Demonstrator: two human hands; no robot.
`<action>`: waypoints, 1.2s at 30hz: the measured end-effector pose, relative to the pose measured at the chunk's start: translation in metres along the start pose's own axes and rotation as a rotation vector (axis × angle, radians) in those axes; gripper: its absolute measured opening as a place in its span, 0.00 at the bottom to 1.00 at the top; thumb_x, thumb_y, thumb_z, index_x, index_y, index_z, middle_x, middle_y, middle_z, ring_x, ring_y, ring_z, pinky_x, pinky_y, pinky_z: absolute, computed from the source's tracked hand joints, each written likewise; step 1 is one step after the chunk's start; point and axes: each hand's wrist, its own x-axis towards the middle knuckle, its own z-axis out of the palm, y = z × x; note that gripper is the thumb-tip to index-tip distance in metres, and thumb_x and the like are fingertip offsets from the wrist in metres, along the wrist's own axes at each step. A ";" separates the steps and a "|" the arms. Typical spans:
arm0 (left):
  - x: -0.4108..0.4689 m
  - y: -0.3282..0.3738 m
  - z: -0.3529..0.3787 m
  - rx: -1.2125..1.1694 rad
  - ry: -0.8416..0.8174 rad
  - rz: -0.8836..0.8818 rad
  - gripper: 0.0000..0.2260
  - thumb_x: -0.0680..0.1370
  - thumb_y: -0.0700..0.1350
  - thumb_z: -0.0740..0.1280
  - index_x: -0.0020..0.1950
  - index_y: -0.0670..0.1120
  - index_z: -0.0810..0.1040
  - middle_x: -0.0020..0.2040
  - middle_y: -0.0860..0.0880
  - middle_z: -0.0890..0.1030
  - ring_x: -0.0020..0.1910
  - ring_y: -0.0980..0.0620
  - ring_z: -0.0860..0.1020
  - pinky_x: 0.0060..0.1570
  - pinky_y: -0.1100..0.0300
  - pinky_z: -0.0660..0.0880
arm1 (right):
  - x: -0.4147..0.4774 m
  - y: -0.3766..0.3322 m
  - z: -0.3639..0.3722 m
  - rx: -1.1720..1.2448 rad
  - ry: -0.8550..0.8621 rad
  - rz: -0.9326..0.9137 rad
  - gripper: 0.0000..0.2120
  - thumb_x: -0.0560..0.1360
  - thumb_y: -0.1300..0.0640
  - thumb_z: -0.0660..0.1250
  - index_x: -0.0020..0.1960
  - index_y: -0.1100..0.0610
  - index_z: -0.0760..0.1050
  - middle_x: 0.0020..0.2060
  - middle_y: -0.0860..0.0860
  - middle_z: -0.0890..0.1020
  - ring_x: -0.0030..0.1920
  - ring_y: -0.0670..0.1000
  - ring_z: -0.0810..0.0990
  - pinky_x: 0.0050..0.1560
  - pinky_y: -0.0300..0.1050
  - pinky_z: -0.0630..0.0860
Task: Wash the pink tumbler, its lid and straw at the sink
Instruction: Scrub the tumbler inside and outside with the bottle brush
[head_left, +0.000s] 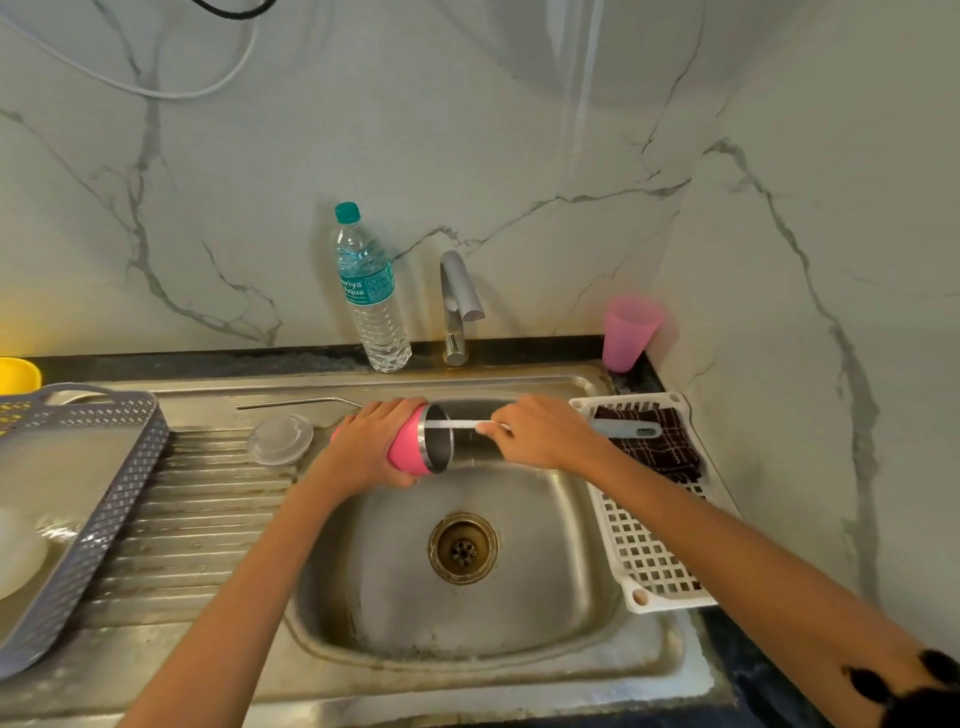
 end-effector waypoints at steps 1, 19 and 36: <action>0.003 0.000 -0.007 0.002 0.021 0.013 0.45 0.62 0.53 0.79 0.75 0.51 0.63 0.68 0.50 0.71 0.65 0.48 0.71 0.65 0.46 0.69 | 0.000 -0.001 0.002 0.019 0.009 0.017 0.19 0.82 0.46 0.55 0.35 0.49 0.71 0.27 0.47 0.70 0.27 0.46 0.68 0.30 0.39 0.62; -0.008 -0.003 0.008 -0.103 -0.004 -0.017 0.44 0.62 0.54 0.78 0.74 0.54 0.62 0.69 0.52 0.71 0.67 0.49 0.70 0.67 0.45 0.68 | -0.011 -0.017 0.014 -0.139 0.039 -0.071 0.20 0.82 0.45 0.52 0.41 0.51 0.76 0.26 0.48 0.72 0.26 0.47 0.71 0.29 0.42 0.64; 0.005 0.009 -0.014 -0.051 0.034 0.079 0.43 0.63 0.54 0.79 0.74 0.52 0.63 0.68 0.52 0.71 0.65 0.52 0.70 0.66 0.51 0.68 | -0.007 -0.021 0.002 -0.178 0.018 -0.049 0.20 0.82 0.46 0.52 0.39 0.53 0.73 0.30 0.50 0.76 0.30 0.49 0.75 0.36 0.46 0.74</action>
